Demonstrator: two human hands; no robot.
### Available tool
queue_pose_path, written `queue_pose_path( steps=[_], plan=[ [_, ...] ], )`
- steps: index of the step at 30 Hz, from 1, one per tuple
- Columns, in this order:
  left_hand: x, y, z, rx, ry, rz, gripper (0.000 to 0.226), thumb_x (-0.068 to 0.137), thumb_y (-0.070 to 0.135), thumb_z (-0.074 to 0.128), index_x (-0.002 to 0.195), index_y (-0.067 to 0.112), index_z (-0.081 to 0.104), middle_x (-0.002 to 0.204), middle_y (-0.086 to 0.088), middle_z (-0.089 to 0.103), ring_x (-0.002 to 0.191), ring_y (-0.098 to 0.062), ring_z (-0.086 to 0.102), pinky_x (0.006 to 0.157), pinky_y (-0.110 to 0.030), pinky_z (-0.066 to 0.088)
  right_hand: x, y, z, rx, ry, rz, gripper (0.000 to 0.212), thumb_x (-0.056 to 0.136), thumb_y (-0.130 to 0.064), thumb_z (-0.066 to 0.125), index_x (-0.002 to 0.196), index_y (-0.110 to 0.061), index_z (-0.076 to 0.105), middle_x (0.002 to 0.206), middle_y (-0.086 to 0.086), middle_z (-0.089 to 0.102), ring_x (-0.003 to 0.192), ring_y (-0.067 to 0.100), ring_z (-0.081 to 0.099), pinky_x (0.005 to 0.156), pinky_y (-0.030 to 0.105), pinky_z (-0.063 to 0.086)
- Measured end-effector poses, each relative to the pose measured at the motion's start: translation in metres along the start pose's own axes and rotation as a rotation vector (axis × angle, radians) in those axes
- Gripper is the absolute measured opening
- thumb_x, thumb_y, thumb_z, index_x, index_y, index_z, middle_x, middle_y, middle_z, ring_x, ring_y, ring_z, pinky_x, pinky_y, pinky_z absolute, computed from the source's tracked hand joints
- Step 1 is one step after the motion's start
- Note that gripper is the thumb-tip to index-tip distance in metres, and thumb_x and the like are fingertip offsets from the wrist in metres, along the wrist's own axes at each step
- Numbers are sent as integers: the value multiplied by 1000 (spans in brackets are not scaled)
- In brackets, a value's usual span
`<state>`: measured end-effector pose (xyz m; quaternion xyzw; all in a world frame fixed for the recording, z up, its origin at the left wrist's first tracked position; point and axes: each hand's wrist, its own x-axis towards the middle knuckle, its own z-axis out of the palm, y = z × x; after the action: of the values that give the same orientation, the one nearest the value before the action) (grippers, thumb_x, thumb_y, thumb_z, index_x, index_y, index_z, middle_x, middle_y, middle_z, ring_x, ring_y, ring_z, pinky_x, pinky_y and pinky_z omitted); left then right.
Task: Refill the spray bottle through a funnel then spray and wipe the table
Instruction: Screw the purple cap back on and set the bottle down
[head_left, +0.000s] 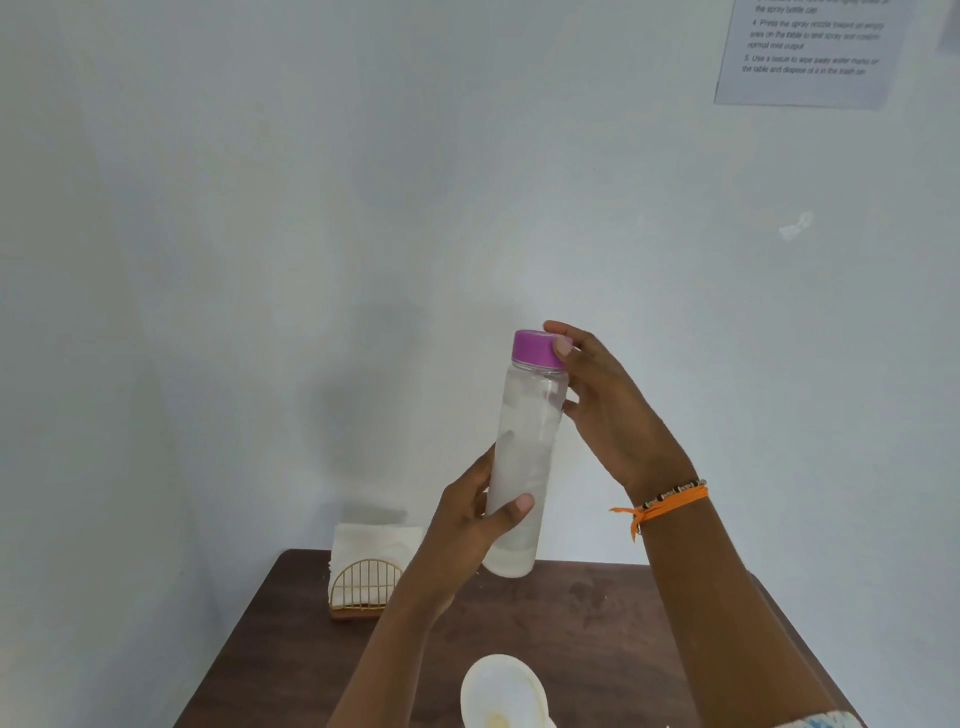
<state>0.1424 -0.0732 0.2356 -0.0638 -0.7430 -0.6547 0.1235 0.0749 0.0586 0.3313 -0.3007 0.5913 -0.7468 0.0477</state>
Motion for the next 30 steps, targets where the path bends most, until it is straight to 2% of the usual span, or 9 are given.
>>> queue_pose_path(
  steps=[3, 5, 8, 11, 14, 17, 20, 26, 30],
  plan=[
    [-1, 0, -4, -94, -147, -11, 56, 79, 44, 66, 129, 27, 47, 124, 4, 60, 112, -17, 58, 93, -31, 51, 3, 0, -3, 70, -129, -18, 54, 79, -35, 67, 126, -16, 49, 125, 10, 60, 113, 19, 55, 93, 34, 45],
    [-2, -1, -6, -141, -224, -27, 60, 74, 49, 67, 126, 27, 51, 120, 0, 63, 111, -23, 60, 93, -38, 51, 5, -1, -5, 121, -173, -42, 63, 75, -37, 71, 129, -16, 47, 125, 10, 61, 117, 23, 54, 94, 31, 47],
    [0, -1, -8, -141, -276, -47, 64, 69, 55, 69, 124, 29, 52, 118, 0, 64, 110, -25, 60, 91, -40, 52, 6, -3, -7, 97, -197, -72, 60, 69, -38, 76, 120, -15, 55, 109, 7, 67, 108, 21, 59, 87, 28, 49],
    [3, -1, -9, -61, -223, -16, 49, 78, 43, 66, 123, 33, 51, 117, 9, 64, 110, -15, 60, 90, -31, 52, 8, -4, -5, 7, -144, -70, 32, 77, -20, 64, 108, -13, 59, 93, 3, 69, 93, 14, 63, 77, 27, 50],
    [6, -2, -8, -21, -166, -5, 44, 79, 40, 65, 119, 37, 48, 117, 13, 62, 108, -10, 59, 87, -24, 53, 9, -3, -2, -70, -71, -80, 33, 76, -23, 62, 108, -15, 59, 95, 3, 68, 89, 11, 63, 74, 25, 49],
    [8, -1, -3, 49, -108, 10, 43, 84, 32, 62, 122, 35, 43, 122, 7, 57, 109, -15, 58, 90, -27, 52, 9, 0, 1, -147, 5, -83, 34, 74, -33, 63, 106, -23, 60, 107, 10, 64, 93, 15, 59, 70, 26, 47],
    [10, -2, 1, 89, -58, 31, 46, 87, 26, 60, 127, 32, 39, 125, 6, 55, 110, -16, 56, 94, -31, 51, 8, 2, 4, -202, 34, -113, 32, 74, -38, 63, 104, -28, 59, 111, 9, 63, 91, 13, 60, 61, 20, 47],
    [14, -10, 6, 202, 24, 22, 48, 87, 29, 59, 128, 31, 34, 128, 5, 50, 111, -16, 53, 97, -33, 47, 10, 11, 12, -214, 149, -149, 21, 85, -24, 64, 104, -23, 56, 97, -7, 57, 82, 7, 55, 53, 13, 46],
    [17, -17, 9, 251, 63, -2, 55, 86, 33, 60, 133, 29, 31, 132, 5, 47, 115, -16, 49, 101, -36, 46, 12, 15, 14, -214, 191, -151, 25, 84, -21, 65, 106, -19, 55, 96, -7, 56, 83, 8, 54, 55, 11, 45]
  ],
)
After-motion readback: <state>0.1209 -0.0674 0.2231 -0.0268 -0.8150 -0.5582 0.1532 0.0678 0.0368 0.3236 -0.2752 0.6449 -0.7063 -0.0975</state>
